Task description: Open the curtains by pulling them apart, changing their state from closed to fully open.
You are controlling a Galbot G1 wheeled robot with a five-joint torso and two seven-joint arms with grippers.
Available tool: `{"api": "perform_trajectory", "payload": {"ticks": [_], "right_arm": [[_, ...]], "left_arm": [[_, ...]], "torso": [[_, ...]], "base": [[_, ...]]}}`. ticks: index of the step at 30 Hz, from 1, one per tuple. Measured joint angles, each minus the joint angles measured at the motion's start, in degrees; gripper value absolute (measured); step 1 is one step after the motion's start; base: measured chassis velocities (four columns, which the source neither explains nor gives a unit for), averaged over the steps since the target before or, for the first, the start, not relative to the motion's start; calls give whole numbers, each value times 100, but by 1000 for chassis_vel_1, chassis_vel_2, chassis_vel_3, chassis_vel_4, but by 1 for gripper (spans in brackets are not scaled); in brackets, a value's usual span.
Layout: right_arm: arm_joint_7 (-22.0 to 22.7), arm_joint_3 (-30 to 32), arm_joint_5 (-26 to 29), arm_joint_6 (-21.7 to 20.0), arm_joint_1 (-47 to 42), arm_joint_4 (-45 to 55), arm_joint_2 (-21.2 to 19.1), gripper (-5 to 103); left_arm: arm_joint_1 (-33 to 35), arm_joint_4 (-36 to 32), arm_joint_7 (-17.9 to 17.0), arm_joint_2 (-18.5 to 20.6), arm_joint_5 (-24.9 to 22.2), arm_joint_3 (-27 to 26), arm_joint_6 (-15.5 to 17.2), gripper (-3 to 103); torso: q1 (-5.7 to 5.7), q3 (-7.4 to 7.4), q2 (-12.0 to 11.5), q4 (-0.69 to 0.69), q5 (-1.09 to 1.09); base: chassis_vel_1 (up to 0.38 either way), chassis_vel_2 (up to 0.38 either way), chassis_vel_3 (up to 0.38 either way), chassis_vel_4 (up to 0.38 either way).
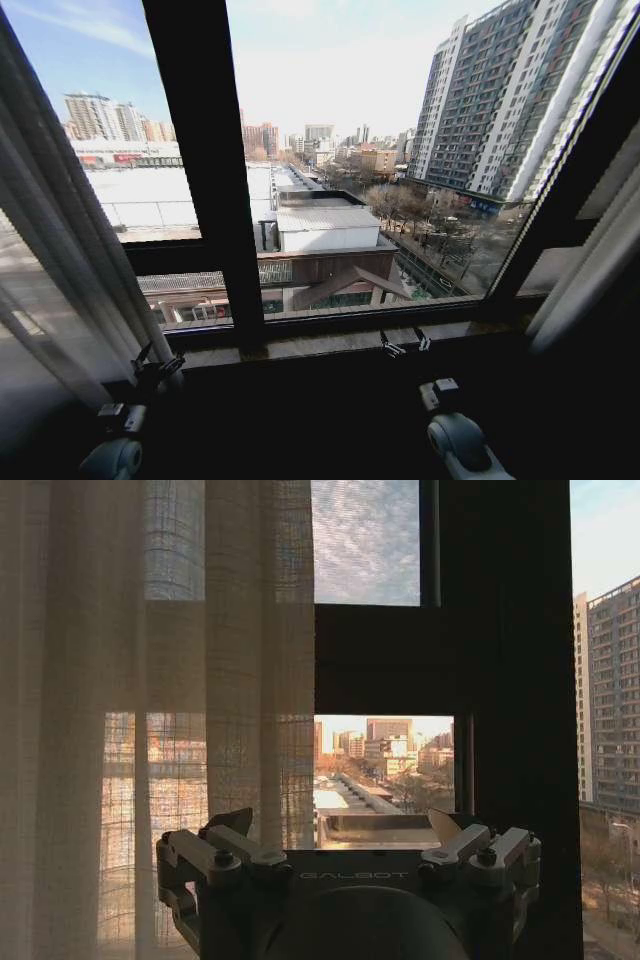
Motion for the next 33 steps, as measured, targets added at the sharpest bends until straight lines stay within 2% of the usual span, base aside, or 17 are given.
{"api": "perform_trajectory", "payload": {"ticks": [5,11,18,23,28,33], "right_arm": [[-1,0,0,0,0,0,0,100],[1,3,0,0,0,0,-3,100],[1,5,0,0,0,-1,-3,100],[2,3,0,0,0,-1,-1,100],[1,1,0,0,0,0,0,100],[1,1,0,0,0,0,-1,100]], "left_arm": [[0,0,0,0,0,0,0,99],[0,-1,3,-3,0,3,0,99],[0,-1,7,-3,0,5,0,99],[0,-1,7,-1,0,3,1,99],[0,0,3,0,0,2,0,99],[0,-1,3,-1,0,2,0,99]], "torso": [[1,0,0,-1,-3],[1,0,0,-5,6],[1,0,0,-2,-3],[0,0,0,-2,3],[0,0,0,0,-5],[1,1,-1,-3,4]], "base": [[139,87,-78,-128],[-6,-5,4,9],[30,15,-27,-14],[175,150,-187,-139],[107,80,-133,-63],[0,0,0,0]]}}
